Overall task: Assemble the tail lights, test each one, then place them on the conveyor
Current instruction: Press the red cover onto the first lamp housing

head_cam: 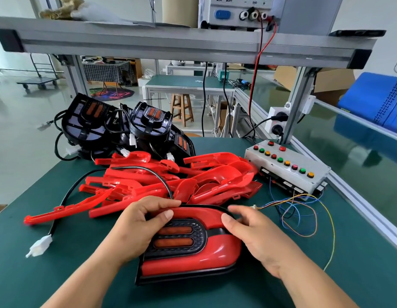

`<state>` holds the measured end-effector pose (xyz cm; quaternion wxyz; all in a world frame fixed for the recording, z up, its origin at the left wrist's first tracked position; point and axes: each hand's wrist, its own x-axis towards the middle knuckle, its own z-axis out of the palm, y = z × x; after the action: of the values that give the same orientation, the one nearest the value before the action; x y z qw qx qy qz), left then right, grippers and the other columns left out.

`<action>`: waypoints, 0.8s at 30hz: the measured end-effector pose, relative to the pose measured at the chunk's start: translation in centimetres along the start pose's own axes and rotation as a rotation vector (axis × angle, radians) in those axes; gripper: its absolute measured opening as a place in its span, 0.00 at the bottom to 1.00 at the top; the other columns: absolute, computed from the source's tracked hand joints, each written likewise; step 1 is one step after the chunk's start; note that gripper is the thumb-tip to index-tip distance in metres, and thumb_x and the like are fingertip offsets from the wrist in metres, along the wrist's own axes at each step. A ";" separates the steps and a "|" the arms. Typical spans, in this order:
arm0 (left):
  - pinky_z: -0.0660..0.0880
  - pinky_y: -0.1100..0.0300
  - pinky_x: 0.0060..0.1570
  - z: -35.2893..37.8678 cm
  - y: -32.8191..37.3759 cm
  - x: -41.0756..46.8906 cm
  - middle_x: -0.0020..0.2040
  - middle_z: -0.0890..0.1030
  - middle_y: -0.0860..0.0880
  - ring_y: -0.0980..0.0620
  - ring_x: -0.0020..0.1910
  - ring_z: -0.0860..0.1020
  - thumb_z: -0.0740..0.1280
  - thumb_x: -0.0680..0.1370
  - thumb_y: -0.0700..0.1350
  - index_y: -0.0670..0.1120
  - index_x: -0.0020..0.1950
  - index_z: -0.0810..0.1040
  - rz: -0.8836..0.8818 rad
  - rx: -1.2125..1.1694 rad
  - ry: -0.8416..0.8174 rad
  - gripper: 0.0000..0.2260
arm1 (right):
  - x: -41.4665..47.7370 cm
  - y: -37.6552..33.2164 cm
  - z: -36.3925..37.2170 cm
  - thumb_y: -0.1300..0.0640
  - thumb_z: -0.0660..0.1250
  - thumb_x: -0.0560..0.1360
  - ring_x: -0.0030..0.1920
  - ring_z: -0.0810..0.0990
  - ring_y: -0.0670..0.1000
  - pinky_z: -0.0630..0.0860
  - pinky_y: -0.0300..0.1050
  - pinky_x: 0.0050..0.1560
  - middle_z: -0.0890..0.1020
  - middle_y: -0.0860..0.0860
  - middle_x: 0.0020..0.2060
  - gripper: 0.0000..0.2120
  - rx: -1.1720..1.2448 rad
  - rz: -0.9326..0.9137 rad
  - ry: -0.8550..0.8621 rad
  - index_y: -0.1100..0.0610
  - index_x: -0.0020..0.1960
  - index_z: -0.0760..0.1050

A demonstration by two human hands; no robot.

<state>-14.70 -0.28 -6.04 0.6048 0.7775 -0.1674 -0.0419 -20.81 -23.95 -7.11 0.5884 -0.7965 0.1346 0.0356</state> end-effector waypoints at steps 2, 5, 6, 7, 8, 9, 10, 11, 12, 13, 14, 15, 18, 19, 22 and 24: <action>0.78 0.57 0.52 0.0 -0.1 -0.1 0.51 0.84 0.51 0.53 0.51 0.82 0.68 0.77 0.36 0.55 0.47 0.86 -0.047 -0.075 -0.009 0.14 | 0.2 -0.1 0.4 0.48 0.67 0.78 0.54 0.83 0.49 0.75 0.53 0.64 0.85 0.49 0.51 0.13 0.086 -0.005 -0.064 0.52 0.59 0.79; 0.81 0.51 0.43 0.3 0.0 -0.4 0.48 0.85 0.42 0.43 0.47 0.84 0.67 0.77 0.36 0.52 0.49 0.85 -0.105 -0.262 -0.005 0.12 | 0.1 0.1 0.8 0.51 0.68 0.76 0.54 0.84 0.53 0.77 0.53 0.61 0.86 0.52 0.50 0.13 0.260 -0.021 -0.095 0.55 0.58 0.80; 0.82 0.51 0.40 0.4 0.0 -0.4 0.48 0.84 0.41 0.42 0.46 0.84 0.67 0.76 0.37 0.51 0.49 0.85 -0.118 -0.324 0.008 0.11 | 0.1 0.2 0.8 0.50 0.69 0.74 0.54 0.84 0.54 0.78 0.51 0.58 0.86 0.53 0.50 0.16 0.322 -0.038 -0.109 0.56 0.58 0.80; 0.82 0.50 0.39 0.5 0.0 -0.5 0.49 0.84 0.42 0.42 0.45 0.84 0.69 0.74 0.39 0.52 0.50 0.84 -0.122 -0.361 0.030 0.10 | 0.0 0.3 0.8 0.49 0.70 0.72 0.53 0.84 0.55 0.79 0.49 0.55 0.86 0.54 0.51 0.18 0.375 -0.059 -0.128 0.56 0.59 0.80; 0.82 0.49 0.39 0.6 0.0 -0.5 0.49 0.84 0.44 0.42 0.45 0.84 0.70 0.72 0.43 0.52 0.51 0.83 -0.127 -0.390 0.044 0.09 | -0.2 0.4 0.8 0.49 0.70 0.70 0.54 0.84 0.55 0.79 0.48 0.54 0.85 0.55 0.52 0.19 0.412 -0.087 -0.144 0.56 0.59 0.81; 0.81 0.48 0.38 0.6 0.0 -0.6 0.48 0.84 0.46 0.42 0.44 0.84 0.71 0.70 0.45 0.53 0.52 0.82 -0.141 -0.432 0.045 0.11 | -0.3 0.6 0.9 0.49 0.71 0.69 0.54 0.84 0.55 0.79 0.47 0.54 0.85 0.55 0.53 0.20 0.434 -0.121 -0.152 0.56 0.59 0.81; 0.81 0.46 0.37 0.5 0.0 -0.6 0.49 0.84 0.47 0.40 0.44 0.84 0.72 0.69 0.46 0.53 0.54 0.81 -0.163 -0.474 0.029 0.14 | -0.4 0.8 1.0 0.50 0.71 0.69 0.56 0.83 0.55 0.78 0.47 0.55 0.85 0.55 0.54 0.20 0.446 -0.155 -0.147 0.56 0.59 0.81; 0.81 0.45 0.37 0.4 0.0 -0.6 0.50 0.84 0.47 0.39 0.45 0.84 0.72 0.68 0.47 0.53 0.56 0.80 -0.175 -0.493 0.006 0.17 | -0.5 1.0 1.1 0.50 0.71 0.69 0.57 0.82 0.54 0.77 0.48 0.58 0.84 0.54 0.55 0.21 0.451 -0.183 -0.129 0.55 0.60 0.80; 0.81 0.44 0.38 0.3 0.0 -0.7 0.51 0.84 0.45 0.37 0.45 0.84 0.72 0.68 0.48 0.54 0.58 0.80 -0.170 -0.486 -0.015 0.18 | -0.5 1.1 1.2 0.50 0.71 0.69 0.59 0.82 0.54 0.76 0.49 0.61 0.84 0.53 0.56 0.22 0.444 -0.203 -0.104 0.56 0.61 0.79; 0.81 0.44 0.39 0.1 -0.1 -0.8 0.50 0.84 0.43 0.37 0.46 0.84 0.72 0.68 0.49 0.54 0.58 0.80 -0.148 -0.454 -0.035 0.18 | -0.6 1.2 1.2 0.50 0.71 0.69 0.60 0.81 0.52 0.76 0.48 0.62 0.84 0.51 0.57 0.23 0.419 -0.220 -0.082 0.55 0.63 0.78; 0.81 0.44 0.40 0.0 -0.1 -0.9 0.50 0.84 0.41 0.37 0.46 0.84 0.72 0.68 0.51 0.53 0.57 0.80 -0.119 -0.409 -0.046 0.17 | -0.7 1.3 1.2 0.49 0.70 0.70 0.60 0.81 0.50 0.76 0.44 0.60 0.84 0.49 0.57 0.23 0.380 -0.244 -0.068 0.54 0.64 0.77; 0.82 0.46 0.41 -0.1 -0.2 -0.9 0.49 0.84 0.40 0.38 0.45 0.84 0.72 0.68 0.52 0.53 0.55 0.81 -0.087 -0.365 -0.050 0.15 | -0.7 1.3 1.1 0.48 0.69 0.70 0.60 0.81 0.47 0.76 0.39 0.58 0.84 0.46 0.57 0.23 0.340 -0.272 -0.066 0.53 0.64 0.77; 0.81 0.54 0.46 -0.1 -0.5 -1.0 0.48 0.84 0.46 0.46 0.48 0.83 0.72 0.69 0.53 0.55 0.49 0.83 0.022 -0.228 -0.017 0.10 | -0.9 1.2 0.8 0.46 0.68 0.71 0.58 0.81 0.43 0.76 0.35 0.55 0.83 0.43 0.57 0.22 0.262 -0.307 -0.077 0.50 0.63 0.77; 0.78 0.58 0.52 -0.2 -0.6 -0.8 0.51 0.83 0.50 0.51 0.51 0.82 0.74 0.69 0.54 0.56 0.48 0.84 0.081 -0.136 0.005 0.09 | -0.9 1.2 0.8 0.45 0.68 0.71 0.59 0.81 0.44 0.76 0.38 0.57 0.83 0.43 0.57 0.23 0.245 -0.308 -0.073 0.50 0.64 0.76; 0.69 0.73 0.58 -0.6 -0.8 -0.4 0.56 0.80 0.59 0.61 0.58 0.77 0.75 0.70 0.53 0.61 0.50 0.83 0.220 0.113 0.036 0.09 | -1.0 1.3 0.8 0.43 0.68 0.71 0.58 0.81 0.44 0.77 0.41 0.58 0.83 0.43 0.56 0.23 0.211 -0.313 -0.056 0.48 0.64 0.76; 0.69 0.74 0.57 -0.8 -0.9 -0.3 0.56 0.80 0.62 0.63 0.58 0.77 0.73 0.71 0.53 0.63 0.51 0.83 0.264 0.210 0.060 0.10 | -0.9 1.3 0.8 0.43 0.68 0.71 0.59 0.81 0.44 0.77 0.39 0.57 0.83 0.43 0.57 0.24 0.206 -0.308 -0.065 0.48 0.65 0.76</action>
<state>-14.57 0.78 -6.68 0.5253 0.8085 -0.2535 0.0786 -21.96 -23.41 -8.36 0.6695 -0.7415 -0.0050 -0.0431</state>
